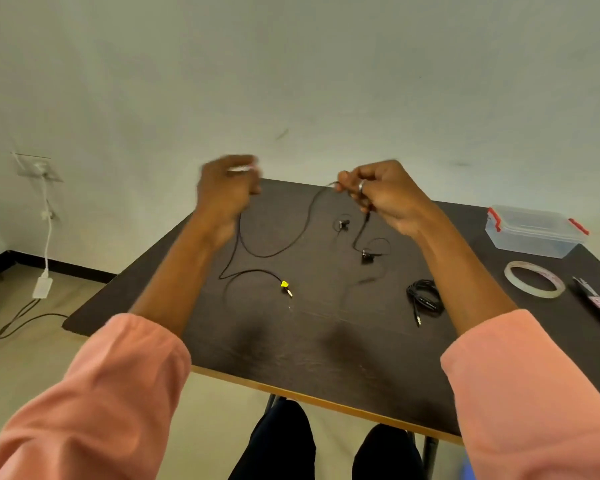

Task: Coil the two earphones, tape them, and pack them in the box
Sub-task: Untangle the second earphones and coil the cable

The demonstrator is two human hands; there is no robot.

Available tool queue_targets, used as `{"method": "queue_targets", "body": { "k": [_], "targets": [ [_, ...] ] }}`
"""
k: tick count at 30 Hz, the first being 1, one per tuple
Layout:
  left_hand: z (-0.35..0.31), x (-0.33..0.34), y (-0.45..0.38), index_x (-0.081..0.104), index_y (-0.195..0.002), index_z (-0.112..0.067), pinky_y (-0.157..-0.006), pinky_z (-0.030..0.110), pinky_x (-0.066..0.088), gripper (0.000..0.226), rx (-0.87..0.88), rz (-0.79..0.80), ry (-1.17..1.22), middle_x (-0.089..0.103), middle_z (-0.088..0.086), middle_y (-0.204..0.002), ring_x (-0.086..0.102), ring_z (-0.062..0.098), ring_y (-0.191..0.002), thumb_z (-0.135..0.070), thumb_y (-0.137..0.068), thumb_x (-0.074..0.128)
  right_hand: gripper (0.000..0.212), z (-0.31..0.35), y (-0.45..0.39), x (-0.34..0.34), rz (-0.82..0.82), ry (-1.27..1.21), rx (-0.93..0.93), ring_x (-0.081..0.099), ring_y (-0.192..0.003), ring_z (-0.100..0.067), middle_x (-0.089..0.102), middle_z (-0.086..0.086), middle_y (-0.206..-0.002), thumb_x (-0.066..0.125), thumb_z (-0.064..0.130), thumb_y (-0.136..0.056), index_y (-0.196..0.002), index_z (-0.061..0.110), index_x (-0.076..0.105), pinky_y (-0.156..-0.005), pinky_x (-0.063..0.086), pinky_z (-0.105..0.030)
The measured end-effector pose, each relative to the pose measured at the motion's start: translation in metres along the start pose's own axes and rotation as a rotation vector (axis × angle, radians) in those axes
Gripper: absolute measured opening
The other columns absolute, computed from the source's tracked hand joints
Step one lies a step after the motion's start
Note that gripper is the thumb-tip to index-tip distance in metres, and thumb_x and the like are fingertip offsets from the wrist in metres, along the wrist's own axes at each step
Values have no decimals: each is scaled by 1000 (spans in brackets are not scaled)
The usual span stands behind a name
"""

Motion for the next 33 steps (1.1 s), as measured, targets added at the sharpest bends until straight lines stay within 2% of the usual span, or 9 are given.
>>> {"method": "queue_targets", "body": {
  "k": [3,5,7,11,16,21,26,30,33],
  "targets": [
    [-8,51,17,69,-111,-10,-57,9,41,26,146,301,-156,65,-2,-88,58,0,-71,-21,-88,69,25,24,-7,19,100,3,-85,47,-55,-3,68,3,-71,59,16,-95,-92,-6,70,-54,38,-23],
    [-10,66,21,72,-95,-7,-61,23,45,20,229,344,-224,62,1,-73,54,8,-60,-25,-89,68,23,33,-10,23,107,-5,-127,51,-56,-4,66,-2,-69,62,15,-93,-88,-6,70,-53,39,-23],
    [-14,63,21,73,-87,-6,-63,31,50,23,269,282,-225,67,5,-69,62,18,-62,-25,-94,61,19,32,-12,19,55,-17,-132,51,-56,-7,64,-8,-69,70,17,-88,-82,-1,72,-53,42,-25],
    [-23,51,17,71,-94,-1,-46,8,37,28,231,267,-127,62,4,-65,54,1,-49,-18,-100,49,13,8,-8,8,101,-223,0,52,-57,-15,62,-7,-65,72,11,-83,-87,-1,70,-54,49,-22],
    [-34,22,-1,70,-77,-18,-42,18,26,34,119,38,7,50,-8,-51,39,5,-44,-34,-98,50,18,-28,2,9,243,-364,147,53,-49,-8,69,-12,-79,58,-6,-88,-105,-9,64,-50,48,-22],
    [-46,-6,-18,69,-77,-15,-42,21,25,32,-73,-135,224,45,-8,-52,30,6,-38,-33,-97,52,14,-45,-1,2,219,-235,46,64,-70,-12,74,-8,-90,61,-1,-87,-98,-2,69,-61,53,-20],
    [-55,-19,-27,70,-79,-17,-42,21,24,32,-42,-229,317,42,-7,-56,28,7,-41,-33,-97,48,13,-57,-7,-6,228,51,8,68,-78,-18,73,-11,-87,64,2,-87,-97,6,72,-73,58,-26],
    [-57,-25,-30,71,-84,-18,-43,20,25,32,-42,-255,387,42,-7,-58,29,8,-43,-35,-97,48,16,-69,-5,-11,151,183,8,68,-76,-13,72,-12,-85,62,2,-90,-102,-2,70,-75,56,-18],
    [-61,-27,-31,71,-85,-18,-43,20,25,32,-26,-287,448,42,-7,-58,30,9,-44,-35,-97,47,13,-84,-5,-14,105,306,32,70,-85,-10,74,-8,-87,63,7,-90,-99,5,73,-83,53,-17]
  ]
}}
Point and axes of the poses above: each hand's wrist, its own y-axis away from the middle knuckle, its own x-axis out of the palm, z = x × y, the point moved 5 cm from there along -y, towards the middle knuckle
